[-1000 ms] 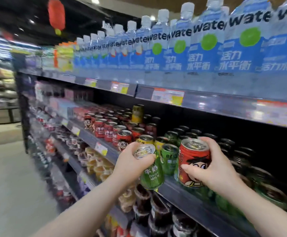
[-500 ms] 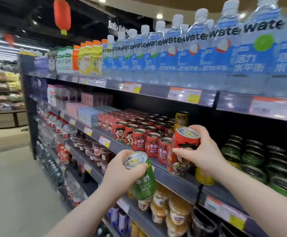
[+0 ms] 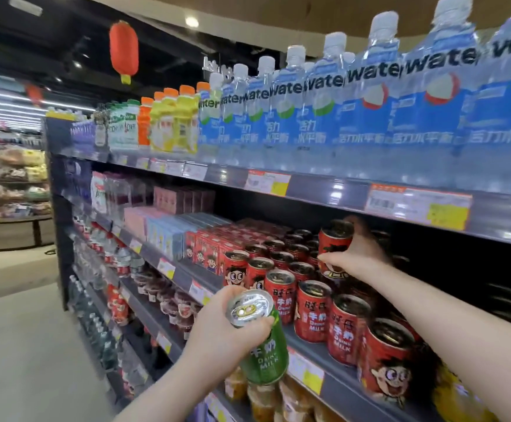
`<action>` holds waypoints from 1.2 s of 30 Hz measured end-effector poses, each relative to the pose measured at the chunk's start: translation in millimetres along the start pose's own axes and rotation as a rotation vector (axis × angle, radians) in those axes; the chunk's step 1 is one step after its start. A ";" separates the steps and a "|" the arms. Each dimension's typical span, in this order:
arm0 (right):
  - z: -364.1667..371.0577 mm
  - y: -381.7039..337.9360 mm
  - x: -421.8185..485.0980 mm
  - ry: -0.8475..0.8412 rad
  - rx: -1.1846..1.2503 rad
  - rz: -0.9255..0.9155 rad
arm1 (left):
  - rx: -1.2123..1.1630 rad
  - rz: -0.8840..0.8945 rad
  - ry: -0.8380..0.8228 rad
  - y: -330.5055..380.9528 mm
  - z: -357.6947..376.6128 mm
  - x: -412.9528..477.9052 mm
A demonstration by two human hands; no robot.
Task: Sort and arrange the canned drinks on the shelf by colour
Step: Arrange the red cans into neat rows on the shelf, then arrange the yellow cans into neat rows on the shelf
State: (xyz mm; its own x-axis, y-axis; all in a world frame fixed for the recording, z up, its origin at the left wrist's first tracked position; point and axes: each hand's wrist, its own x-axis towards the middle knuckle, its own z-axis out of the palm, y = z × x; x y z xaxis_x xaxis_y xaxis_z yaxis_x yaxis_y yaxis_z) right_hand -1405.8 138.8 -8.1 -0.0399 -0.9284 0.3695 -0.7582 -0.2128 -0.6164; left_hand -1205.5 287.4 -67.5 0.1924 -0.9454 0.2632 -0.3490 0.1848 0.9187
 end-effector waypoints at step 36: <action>-5.9 36.2 45.9 0.193 -0.264 0.281 | -0.218 0.255 -0.375 2.9 35.3 155.0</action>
State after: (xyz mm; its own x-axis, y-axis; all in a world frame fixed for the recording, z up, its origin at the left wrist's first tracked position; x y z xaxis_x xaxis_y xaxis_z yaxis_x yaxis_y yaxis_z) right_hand -1439.0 90.3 -9.4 -0.3706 -0.8598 0.3512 -0.8400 0.1490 -0.5217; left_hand -1209.1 132.0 -34.5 -0.2305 -0.8869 0.4004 -0.1347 0.4366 0.8895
